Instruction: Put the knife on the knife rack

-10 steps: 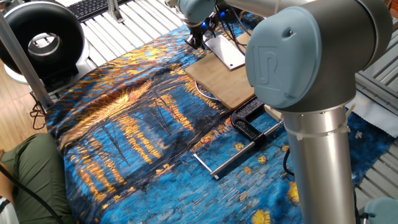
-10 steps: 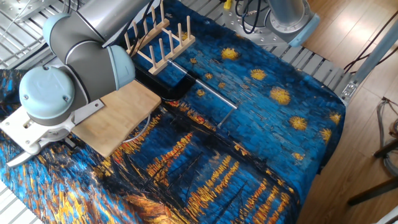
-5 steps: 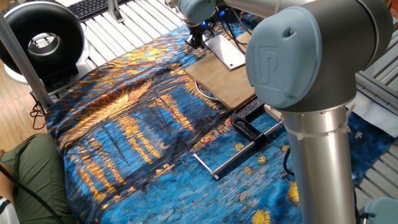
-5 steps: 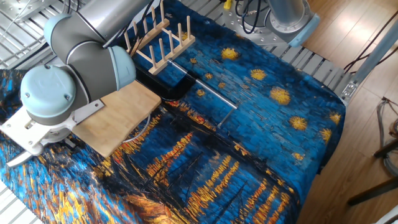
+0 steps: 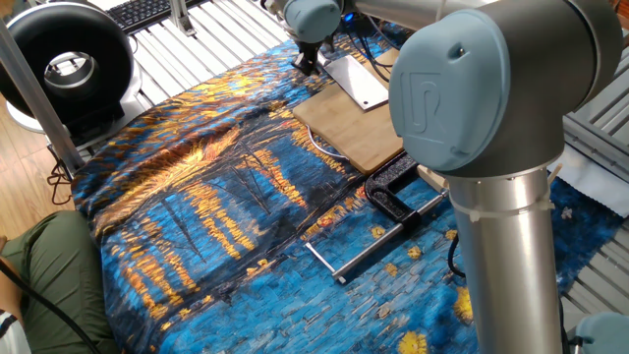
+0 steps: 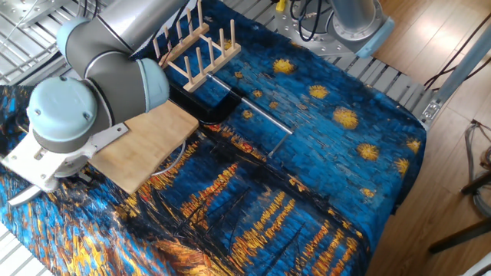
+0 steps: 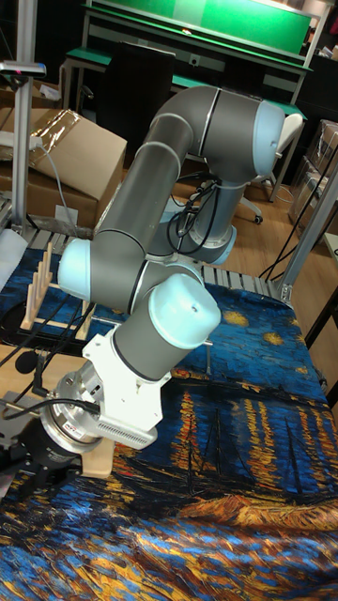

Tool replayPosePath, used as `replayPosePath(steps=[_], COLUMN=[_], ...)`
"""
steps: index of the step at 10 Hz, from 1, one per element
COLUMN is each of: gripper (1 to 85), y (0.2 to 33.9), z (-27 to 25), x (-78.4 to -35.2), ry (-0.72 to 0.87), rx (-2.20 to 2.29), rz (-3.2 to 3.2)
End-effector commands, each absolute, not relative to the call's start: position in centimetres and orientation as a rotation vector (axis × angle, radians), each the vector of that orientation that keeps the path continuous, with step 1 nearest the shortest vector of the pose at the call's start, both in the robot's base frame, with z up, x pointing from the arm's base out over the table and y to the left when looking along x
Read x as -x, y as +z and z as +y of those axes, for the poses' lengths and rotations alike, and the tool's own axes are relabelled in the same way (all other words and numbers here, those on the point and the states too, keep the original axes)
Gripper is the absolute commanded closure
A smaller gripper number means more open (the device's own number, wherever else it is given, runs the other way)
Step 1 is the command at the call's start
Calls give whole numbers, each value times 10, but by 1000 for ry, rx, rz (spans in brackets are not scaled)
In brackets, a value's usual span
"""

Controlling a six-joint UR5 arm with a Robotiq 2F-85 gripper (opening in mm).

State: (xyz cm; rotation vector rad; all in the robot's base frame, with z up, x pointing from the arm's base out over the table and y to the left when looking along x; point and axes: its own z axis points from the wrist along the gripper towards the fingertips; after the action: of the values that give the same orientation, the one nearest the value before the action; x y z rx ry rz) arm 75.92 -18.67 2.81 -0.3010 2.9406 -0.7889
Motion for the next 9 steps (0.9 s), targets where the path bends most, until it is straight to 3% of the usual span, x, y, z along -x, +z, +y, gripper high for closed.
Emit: replayPosePath(steps=[1, 9], gripper=[270, 263], y=[33, 26], z=[-197, -188], x=[-753, -752], ry=[-842, -895], rx=[257, 188], rz=[2951, 2937])
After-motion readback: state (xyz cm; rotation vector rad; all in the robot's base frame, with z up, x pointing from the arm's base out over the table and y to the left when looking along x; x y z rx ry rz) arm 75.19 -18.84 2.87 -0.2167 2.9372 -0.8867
